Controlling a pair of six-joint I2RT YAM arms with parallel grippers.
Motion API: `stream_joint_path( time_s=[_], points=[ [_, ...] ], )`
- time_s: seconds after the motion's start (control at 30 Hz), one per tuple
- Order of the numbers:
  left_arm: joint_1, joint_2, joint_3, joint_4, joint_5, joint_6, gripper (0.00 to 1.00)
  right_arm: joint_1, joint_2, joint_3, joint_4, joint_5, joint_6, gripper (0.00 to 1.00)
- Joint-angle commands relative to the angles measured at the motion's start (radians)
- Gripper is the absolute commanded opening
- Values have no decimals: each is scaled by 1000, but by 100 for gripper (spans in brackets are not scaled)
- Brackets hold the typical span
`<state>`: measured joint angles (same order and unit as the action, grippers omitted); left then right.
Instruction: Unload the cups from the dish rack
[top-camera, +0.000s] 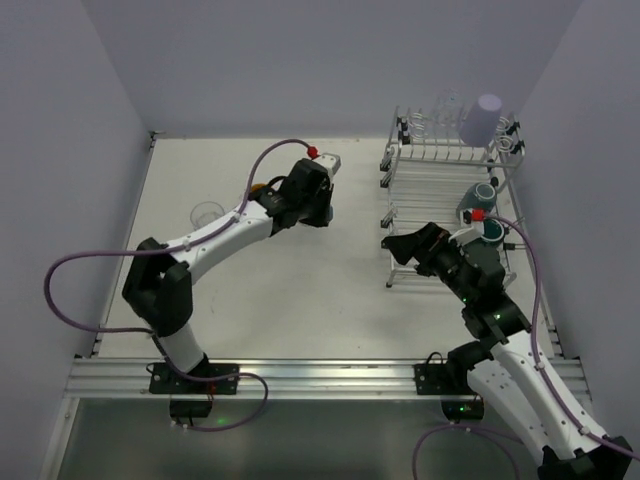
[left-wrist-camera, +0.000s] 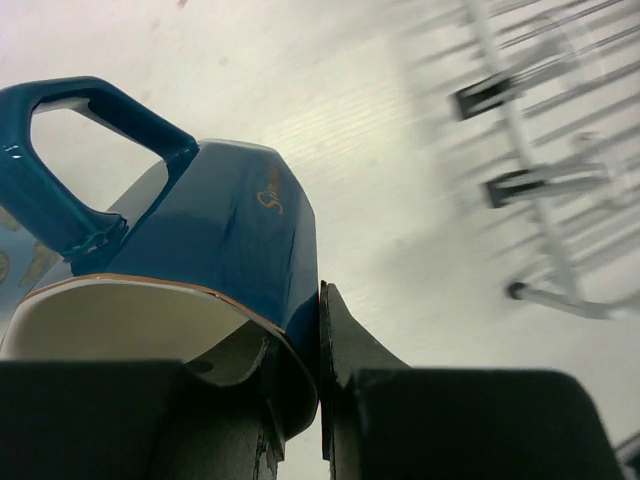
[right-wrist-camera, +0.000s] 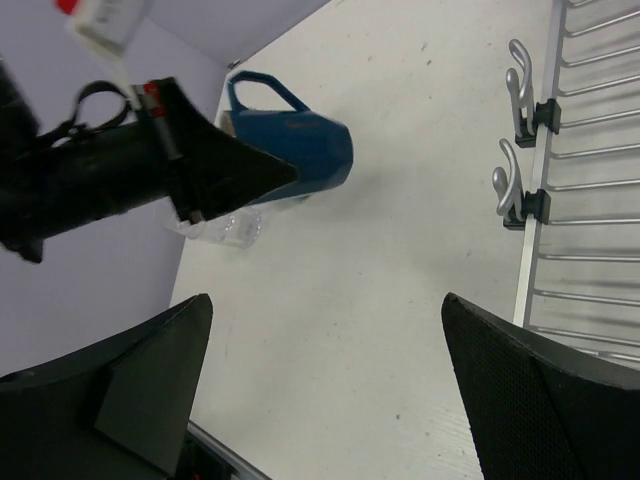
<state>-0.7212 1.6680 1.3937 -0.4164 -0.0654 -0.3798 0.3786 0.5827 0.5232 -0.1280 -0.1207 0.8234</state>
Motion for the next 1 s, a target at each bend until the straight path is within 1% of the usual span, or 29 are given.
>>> stream_joint_path(
  time_s=[0.0,0.13,0.27,0.4,0.43,0.47,0.53,0.57,0.73,0.83,0.9,0.93,0.97],
  points=[
    [58,96,123,-139,-40,91,0,0,-46,9,-53,32,-62,99],
    [88,220,266,-240,-73,120,0,2,-63,6,-84,13,-79,99],
    [95,317,344,-286,-62,140,0,0,-78,-11,-84,1,-87,99],
    [106,377,421,-341,-73,150,0,0,-86,-22,-82,-2,-92,99],
    [109,387,432,-351,-73,153,2,2,-87,-23,-84,-5,-92,99],
    [112,410,445,-360,-80,153,7,2,-87,-25,-85,-5,-95,99],
    [118,429,476,-384,-91,154,12,0,-90,-23,-91,-4,-96,99],
    [120,441,485,-390,-96,157,17,0,-93,-23,-94,0,-101,99],
    [121,467,519,-421,-103,174,22,0,-103,3,-128,42,-118,99],
    [121,473,524,-430,-106,180,27,0,-100,32,-151,58,-133,99],
    [123,475,534,-440,-109,183,34,0,-93,47,-168,73,-142,99],
    [123,475,539,-440,-109,185,43,0,-89,66,-174,85,-148,99],
    [123,472,542,-440,-100,188,46,2,-83,80,-188,104,-161,99]
  ],
)
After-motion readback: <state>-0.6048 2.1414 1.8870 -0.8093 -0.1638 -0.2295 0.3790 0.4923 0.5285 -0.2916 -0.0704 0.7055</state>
